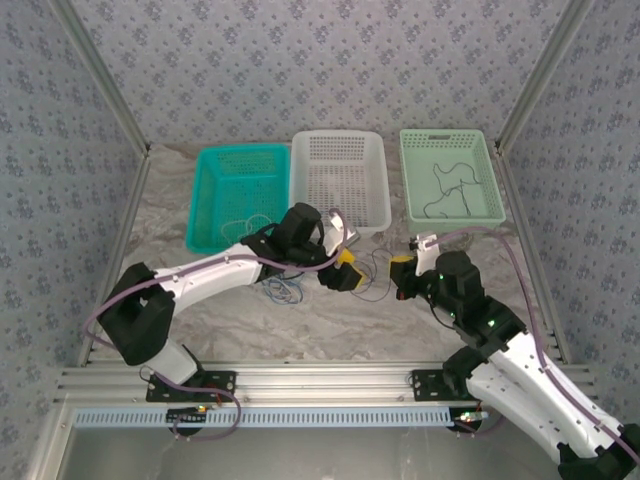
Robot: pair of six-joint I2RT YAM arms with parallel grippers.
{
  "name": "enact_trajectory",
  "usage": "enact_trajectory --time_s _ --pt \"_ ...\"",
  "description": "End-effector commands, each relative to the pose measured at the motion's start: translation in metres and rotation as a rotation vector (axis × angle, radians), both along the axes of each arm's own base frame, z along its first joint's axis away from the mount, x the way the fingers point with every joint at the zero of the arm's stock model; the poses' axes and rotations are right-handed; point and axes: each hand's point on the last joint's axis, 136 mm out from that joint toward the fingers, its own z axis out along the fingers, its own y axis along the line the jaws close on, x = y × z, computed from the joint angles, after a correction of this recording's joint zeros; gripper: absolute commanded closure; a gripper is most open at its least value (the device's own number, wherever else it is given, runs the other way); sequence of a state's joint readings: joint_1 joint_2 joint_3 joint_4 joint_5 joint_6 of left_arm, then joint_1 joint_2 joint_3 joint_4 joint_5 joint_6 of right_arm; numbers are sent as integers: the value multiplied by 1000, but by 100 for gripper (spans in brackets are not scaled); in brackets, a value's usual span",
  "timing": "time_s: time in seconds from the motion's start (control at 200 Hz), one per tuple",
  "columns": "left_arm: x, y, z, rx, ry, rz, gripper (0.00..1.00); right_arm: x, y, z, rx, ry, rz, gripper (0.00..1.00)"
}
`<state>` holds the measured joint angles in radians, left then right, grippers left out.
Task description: Untangle the cables
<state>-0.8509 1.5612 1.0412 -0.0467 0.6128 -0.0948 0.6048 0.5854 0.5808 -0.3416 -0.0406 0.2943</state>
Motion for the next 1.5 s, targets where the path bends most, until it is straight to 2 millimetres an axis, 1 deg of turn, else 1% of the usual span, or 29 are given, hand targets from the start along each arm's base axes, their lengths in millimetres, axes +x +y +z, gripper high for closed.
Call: enact_trajectory --time_s 0.0,0.035,0.07,0.24,0.28,0.335,0.375,0.485,0.575,0.66,0.71,0.874,1.004,1.174,1.304,1.414,1.494 --pt "-6 -11 20 -73 -30 -64 27 1 -2 11 -5 -18 -11 100" --pt "-7 -11 20 -74 -27 -70 28 1 -1 11 -1 -17 -9 100" --pt "-8 -12 19 -74 -22 -77 32 1 0 12 7 -20 -6 100" --pt "-12 -16 18 -83 1 -108 57 2 4 21 35 -40 5 100" --pt "-13 -17 17 -82 8 -115 60 3 4 22 37 -42 4 100" --pt "-13 -18 17 -85 12 -122 61 3 4 24 41 -46 5 100" --pt "-14 -19 15 -83 17 -126 64 2 4 25 42 -48 7 100" --pt "-14 -20 16 -84 14 -126 77 3 4 24 41 -45 2 100" --pt "-12 -18 19 -82 2 -107 87 5 -3 20 23 -37 -37 100" --pt "-4 -14 21 -72 -28 -50 94 10 -13 15 0 -20 -102 100" --pt "1 -10 23 -70 -51 -9 100 12 -20 10 -8 -3 -146 100" --pt "20 8 38 -95 -135 170 100 19 -41 -14 -62 99 -281 100" --pt "23 21 55 -158 -174 249 100 27 -50 -29 -45 171 -362 100" --pt "24 38 70 -215 -213 333 100 34 -50 -42 24 230 -410 100" --pt "24 47 79 -255 -234 374 100 34 -44 -48 73 261 -396 100" --pt "25 55 86 -292 -243 420 100 34 -46 -51 77 268 -409 100" --pt "23 57 91 -325 -246 424 100 33 -48 -47 106 266 -429 100"
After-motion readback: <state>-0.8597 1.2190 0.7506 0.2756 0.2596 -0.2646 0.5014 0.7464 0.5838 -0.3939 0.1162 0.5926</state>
